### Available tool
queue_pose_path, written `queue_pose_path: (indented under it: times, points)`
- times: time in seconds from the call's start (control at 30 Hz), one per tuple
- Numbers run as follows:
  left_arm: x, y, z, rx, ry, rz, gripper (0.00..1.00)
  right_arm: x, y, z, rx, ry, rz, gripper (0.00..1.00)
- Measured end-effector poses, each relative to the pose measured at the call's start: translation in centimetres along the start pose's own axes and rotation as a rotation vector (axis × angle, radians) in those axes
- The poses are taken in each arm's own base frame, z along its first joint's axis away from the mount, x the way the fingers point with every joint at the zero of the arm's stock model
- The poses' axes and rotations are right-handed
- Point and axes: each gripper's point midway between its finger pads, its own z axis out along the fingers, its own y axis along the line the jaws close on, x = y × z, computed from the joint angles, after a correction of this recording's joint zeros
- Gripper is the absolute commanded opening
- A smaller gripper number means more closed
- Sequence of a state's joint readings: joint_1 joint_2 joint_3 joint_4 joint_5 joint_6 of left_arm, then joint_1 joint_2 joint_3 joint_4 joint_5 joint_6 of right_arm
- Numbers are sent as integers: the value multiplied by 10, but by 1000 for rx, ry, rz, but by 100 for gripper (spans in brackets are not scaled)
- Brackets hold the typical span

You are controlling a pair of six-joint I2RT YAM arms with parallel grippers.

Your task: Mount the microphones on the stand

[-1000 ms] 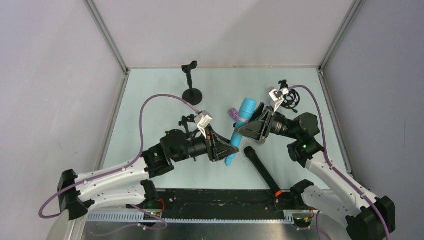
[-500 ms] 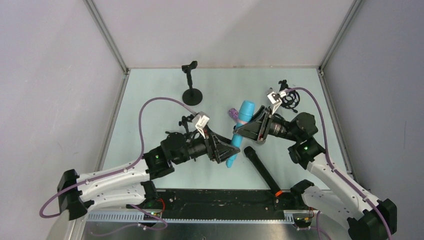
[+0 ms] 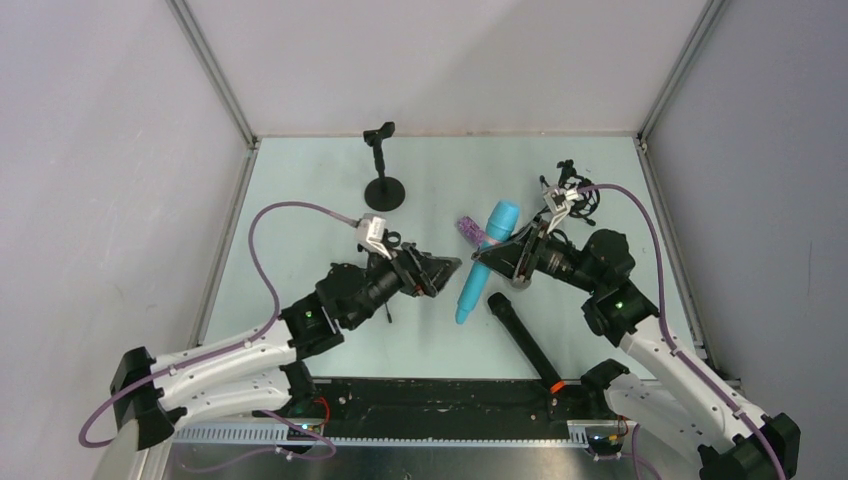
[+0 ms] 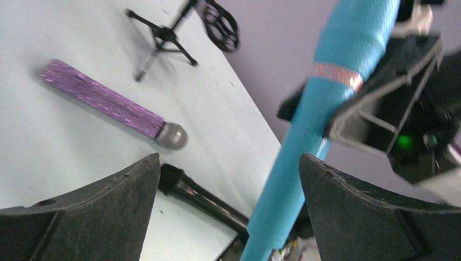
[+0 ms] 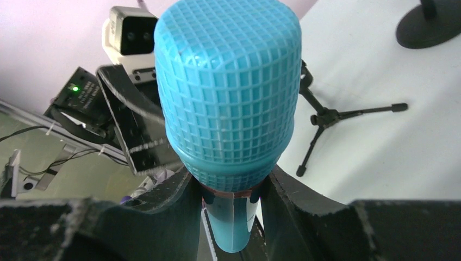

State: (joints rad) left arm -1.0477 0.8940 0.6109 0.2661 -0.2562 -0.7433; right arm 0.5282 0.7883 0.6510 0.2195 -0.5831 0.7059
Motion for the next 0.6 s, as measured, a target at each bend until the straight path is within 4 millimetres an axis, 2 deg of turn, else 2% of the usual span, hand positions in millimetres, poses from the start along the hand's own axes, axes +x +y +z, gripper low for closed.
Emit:
queue_pose_path:
  times: [0.1, 0.33, 0.47, 0.6]
  points:
    - [-18, 19, -1, -87, -86, -18, 97, 7, -11, -2, 43, 9, 12, 0]
    - [-46, 34, -9, -183, -190, 31, 99, 14, -20, -6, 88, 28, 19, 0]
    - [-52, 35, -17, -208, -184, 60, 100, 22, -25, -10, 109, 50, 30, 0]
    - [-46, 45, -32, -253, -138, 66, 100, 34, -35, -13, 144, 81, 52, 0]
